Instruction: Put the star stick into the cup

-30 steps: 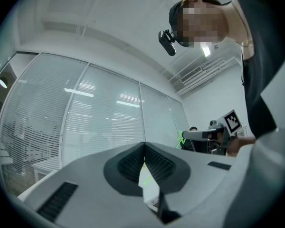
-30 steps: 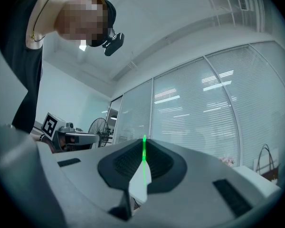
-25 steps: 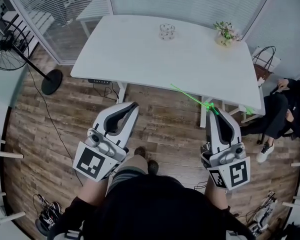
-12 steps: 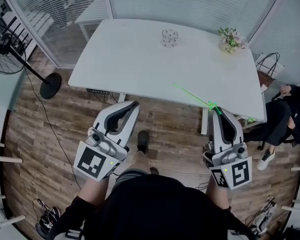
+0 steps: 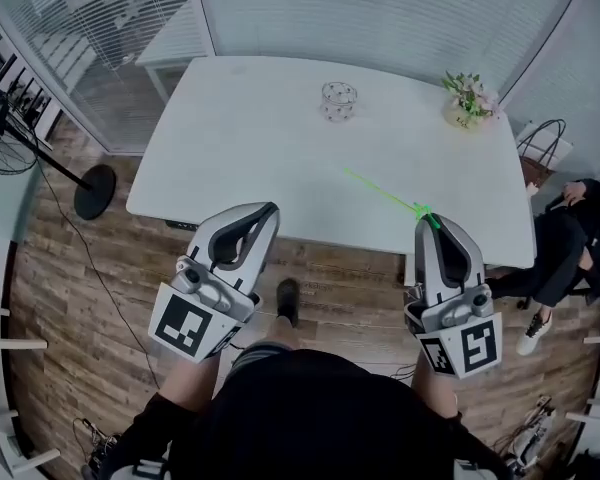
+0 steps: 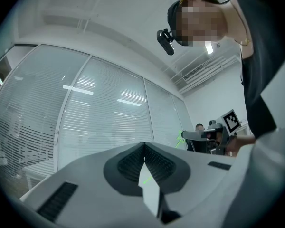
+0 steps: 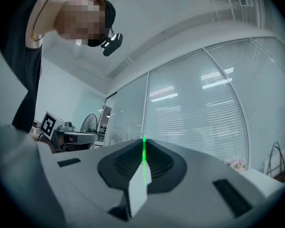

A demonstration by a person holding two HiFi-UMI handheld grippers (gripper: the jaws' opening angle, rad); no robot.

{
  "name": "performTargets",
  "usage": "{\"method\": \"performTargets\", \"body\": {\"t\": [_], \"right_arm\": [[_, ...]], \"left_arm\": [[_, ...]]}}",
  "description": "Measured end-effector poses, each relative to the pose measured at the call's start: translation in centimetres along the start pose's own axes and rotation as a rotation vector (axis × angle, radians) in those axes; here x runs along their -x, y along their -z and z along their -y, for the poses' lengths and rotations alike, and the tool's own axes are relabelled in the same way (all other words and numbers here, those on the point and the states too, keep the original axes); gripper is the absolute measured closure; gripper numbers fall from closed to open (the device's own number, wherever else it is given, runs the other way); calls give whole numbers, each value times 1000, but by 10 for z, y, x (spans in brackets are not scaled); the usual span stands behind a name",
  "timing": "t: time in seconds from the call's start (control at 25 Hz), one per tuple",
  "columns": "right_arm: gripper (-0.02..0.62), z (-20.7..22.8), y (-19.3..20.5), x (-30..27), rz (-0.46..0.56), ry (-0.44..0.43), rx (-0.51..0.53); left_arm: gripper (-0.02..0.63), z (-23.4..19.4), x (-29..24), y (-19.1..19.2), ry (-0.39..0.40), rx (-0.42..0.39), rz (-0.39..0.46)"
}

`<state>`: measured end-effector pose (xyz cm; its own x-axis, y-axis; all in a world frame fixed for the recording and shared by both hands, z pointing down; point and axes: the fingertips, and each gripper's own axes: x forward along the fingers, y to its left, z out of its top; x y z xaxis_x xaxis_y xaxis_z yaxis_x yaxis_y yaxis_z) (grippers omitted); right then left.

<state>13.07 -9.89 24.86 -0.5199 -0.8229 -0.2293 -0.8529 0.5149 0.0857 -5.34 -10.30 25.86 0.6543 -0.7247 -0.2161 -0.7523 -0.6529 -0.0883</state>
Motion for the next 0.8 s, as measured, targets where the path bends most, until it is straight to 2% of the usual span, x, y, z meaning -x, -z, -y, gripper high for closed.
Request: {"method": "performTargets", "body": {"t": [0.8], "right_arm": [[574, 57, 36, -145, -39, 67, 32]], "left_arm": [[592, -125, -104, 36, 75, 45, -27]]}}
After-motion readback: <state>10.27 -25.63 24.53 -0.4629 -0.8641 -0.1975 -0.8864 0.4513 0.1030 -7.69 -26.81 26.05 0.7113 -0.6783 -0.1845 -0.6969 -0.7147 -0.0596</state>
